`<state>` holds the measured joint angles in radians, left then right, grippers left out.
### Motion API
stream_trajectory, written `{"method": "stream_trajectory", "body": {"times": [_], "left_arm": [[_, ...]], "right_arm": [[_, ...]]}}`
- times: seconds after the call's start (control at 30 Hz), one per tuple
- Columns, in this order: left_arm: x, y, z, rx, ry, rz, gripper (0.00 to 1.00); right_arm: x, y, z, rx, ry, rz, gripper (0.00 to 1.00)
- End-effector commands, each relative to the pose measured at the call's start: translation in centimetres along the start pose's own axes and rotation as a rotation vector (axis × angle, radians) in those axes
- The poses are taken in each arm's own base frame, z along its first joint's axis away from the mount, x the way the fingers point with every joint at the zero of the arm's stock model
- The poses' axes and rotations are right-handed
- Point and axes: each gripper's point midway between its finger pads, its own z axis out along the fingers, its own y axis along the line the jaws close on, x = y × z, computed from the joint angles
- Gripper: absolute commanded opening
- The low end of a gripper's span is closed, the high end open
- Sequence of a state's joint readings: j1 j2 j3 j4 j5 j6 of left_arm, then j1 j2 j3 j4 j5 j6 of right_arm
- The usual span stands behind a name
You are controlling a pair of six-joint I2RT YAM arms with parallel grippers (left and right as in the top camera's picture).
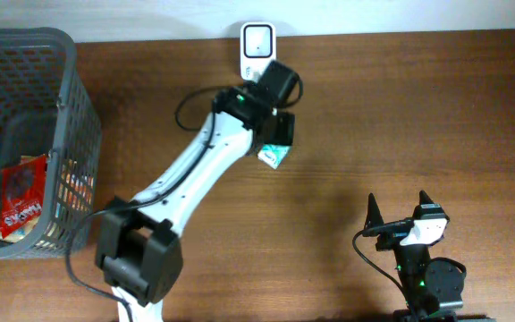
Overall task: Scan the item barcode
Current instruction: 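Carry the green tissue pack out and place it on the table, then reach the left gripper into the basket and grasp the red snack bag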
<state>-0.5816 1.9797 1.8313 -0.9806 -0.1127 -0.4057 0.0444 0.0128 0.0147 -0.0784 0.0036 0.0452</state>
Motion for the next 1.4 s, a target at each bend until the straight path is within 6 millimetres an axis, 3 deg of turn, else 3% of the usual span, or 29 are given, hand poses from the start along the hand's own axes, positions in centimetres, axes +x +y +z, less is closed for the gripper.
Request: {"method": "stream_trajectory", "body": {"times": [0.0, 0.1, 0.13, 0.17, 0.23, 0.3, 0.4, 0.47, 0.57, 0.8, 0.97, 1.07, 1.2, 1.37], "left_arm": [[-6.8, 4.5, -11.3, -0.047, -0.281, -0.001, 0.82], [-8.3, 13.5, -17.0, -0.19, -0.391, -0.161, 0.88], [-8.1, 16.5, -18.4, -0.226, -0.407, -0.217, 0.95], [-7.3, 21.2, -20.4, -0.286, -0.421, -0.308, 0.99], [-5.6, 26.5, -22.2, -0.359, -0.416, -0.414, 0.99], [-1.9, 33.6, -23.9, -0.475, -0.365, -0.575, 0.99], [1.5, 39.8, -24.9, -0.575, -0.334, -0.723, 0.99], [3.3, 42.3, -24.6, -0.613, -0.293, -0.785, 0.99], [5.3, 44.8, -22.4, -0.635, -0.204, -0.84, 0.97], [8.6, 48.5, -11.9, -0.658, 0.098, -0.85, 0.97], [12.8, 49.9, -5.7, -0.664, 0.327, -0.857, 0.95], [14.7, 50.3, -4.0, -0.654, 0.408, -0.868, 0.85], [17.3, 50.8, -4.7, -0.655, 0.48, -0.91, 0.84], [19.5, 49.3, -3.4, -0.561, 0.55, -0.954, 0.73]], "right_arm": [[0.4, -0.3, 0.0, 0.015, 0.005, 0.001, 0.98], [0.4, -0.3, 0.0, 0.015, 0.005, 0.001, 0.99], [0.4, -0.3, 0.0, 0.015, 0.005, 0.001, 0.98], [0.4, -0.3, 0.0, 0.014, 0.005, 0.001, 0.98], [0.4, -0.3, 0.0, 0.015, 0.005, 0.001, 0.98], [0.4, -0.3, 0.0, 0.014, 0.005, 0.001, 0.98], [0.4, -0.3, 0.0, 0.015, 0.005, 0.001, 0.98], [0.3, -0.3, 0.0, 0.015, 0.004, 0.001, 0.99], [0.4, -0.3, 0.0, 0.015, 0.005, 0.001, 0.98], [0.4, -0.3, 0.0, 0.015, 0.005, 0.001, 0.98], [0.4, -0.3, 0.0, 0.015, 0.005, 0.001, 0.98], [0.4, -0.3, 0.0, 0.015, 0.005, 0.001, 0.98], [0.4, -0.3, 0.0, 0.015, 0.005, 0.001, 0.98], [0.4, -0.3, 0.0, 0.015, 0.005, 0.001, 0.98]]}}
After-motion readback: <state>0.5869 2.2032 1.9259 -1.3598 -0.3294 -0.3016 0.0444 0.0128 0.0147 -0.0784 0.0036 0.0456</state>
